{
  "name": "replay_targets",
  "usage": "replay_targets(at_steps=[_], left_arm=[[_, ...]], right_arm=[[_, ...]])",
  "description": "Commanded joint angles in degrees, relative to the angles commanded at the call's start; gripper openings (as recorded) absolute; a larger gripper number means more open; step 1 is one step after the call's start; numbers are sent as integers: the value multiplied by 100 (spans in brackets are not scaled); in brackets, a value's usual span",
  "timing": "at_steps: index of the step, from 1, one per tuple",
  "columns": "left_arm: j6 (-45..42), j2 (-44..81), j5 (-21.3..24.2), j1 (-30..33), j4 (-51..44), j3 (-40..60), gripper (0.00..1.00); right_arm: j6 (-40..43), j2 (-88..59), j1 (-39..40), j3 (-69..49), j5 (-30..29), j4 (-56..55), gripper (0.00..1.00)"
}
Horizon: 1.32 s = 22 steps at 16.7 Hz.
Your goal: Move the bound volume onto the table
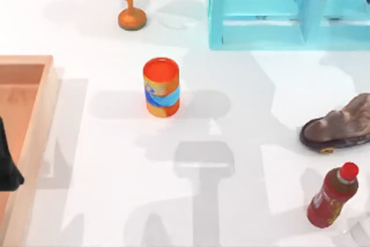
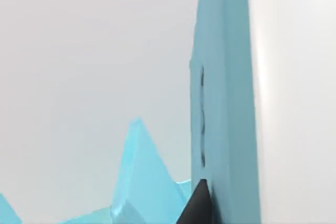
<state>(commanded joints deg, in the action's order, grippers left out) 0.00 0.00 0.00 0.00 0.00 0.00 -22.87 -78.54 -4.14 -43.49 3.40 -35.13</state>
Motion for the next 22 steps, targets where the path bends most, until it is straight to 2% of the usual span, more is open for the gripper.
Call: replay_targets(at_steps=[4,10,12,16,22], left_arm=[[0,0,0,0,0,0,100],[0,0,0,0,0,0,100],[0,0,0,0,0,0,100],[0,0,0,0,0,0,100],[0,0,0,0,0,0,100]], right_arm=[[-64,821,30,459,77,496,0],[-70,836,20,493,75,524,0],[45,737,203,488,-84,573,0],[757,262,1298,334,-946,657,0],[2946,-845,4247,4,-3054,756,0]])
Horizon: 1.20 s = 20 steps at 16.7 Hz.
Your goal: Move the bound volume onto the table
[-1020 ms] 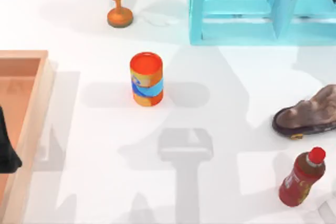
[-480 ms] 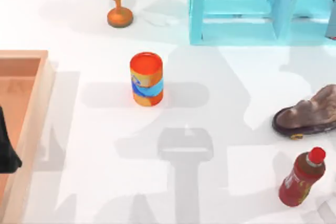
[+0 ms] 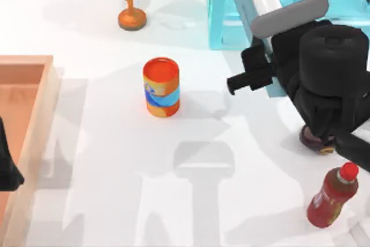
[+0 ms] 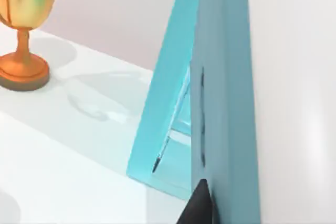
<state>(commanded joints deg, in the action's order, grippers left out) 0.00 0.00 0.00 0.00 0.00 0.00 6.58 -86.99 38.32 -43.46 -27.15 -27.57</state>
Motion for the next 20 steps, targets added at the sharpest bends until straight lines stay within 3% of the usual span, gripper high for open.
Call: replay_targets(at_steps=[5,9,13,20], left_arm=[[0,0,0,0,0,0,100],[0,0,0,0,0,0,100],[0,0,0,0,0,0,100],[0,0,0,0,0,0,100]], right_arm=[[2263,-967,2698,-182,-1822,139,0],[3809,-1480,4214,-275,-2961,256,0],[4631,-1736,4880,-302,-3576,337,0],[4627,-1745,4945,-276,-3635,383,0]])
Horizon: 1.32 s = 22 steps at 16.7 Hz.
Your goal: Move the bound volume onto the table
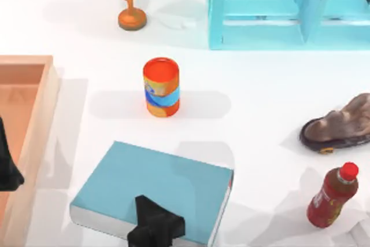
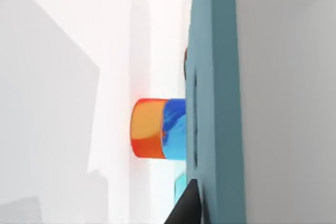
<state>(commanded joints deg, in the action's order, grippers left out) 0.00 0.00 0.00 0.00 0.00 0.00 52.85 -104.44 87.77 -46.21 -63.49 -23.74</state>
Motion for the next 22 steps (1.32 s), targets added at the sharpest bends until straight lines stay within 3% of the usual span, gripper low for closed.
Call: replay_targets(at_steps=[17,22], left_arm=[[0,0,0,0,0,0,100],[0,0,0,0,0,0,100]], right_arm=[[-68,-572,45,187,-55,-663,0],[-68,-572,45,187,-55,-663,38]])
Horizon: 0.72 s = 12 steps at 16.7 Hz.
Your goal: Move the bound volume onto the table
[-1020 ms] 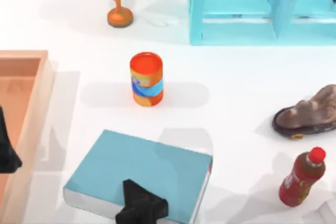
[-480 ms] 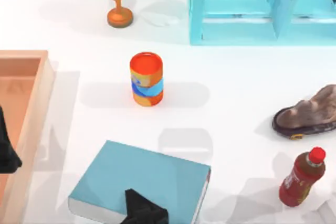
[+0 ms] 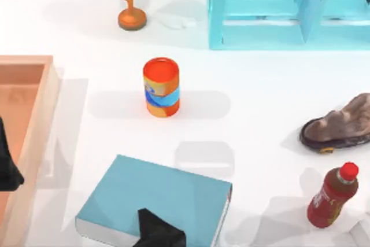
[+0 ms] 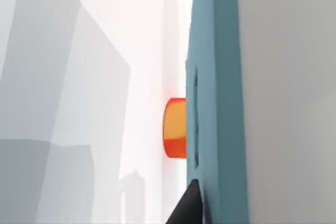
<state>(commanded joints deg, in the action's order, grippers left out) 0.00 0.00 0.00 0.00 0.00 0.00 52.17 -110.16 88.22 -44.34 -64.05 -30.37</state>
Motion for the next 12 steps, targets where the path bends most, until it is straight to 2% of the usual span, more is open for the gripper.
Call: replay_targets(at_steps=[8,12], left_arm=[[0,0,0,0,0,0,100],[0,0,0,0,0,0,100]], right_arm=[[0,0,0,0,0,0,98],[0,0,0,0,0,0,100]])
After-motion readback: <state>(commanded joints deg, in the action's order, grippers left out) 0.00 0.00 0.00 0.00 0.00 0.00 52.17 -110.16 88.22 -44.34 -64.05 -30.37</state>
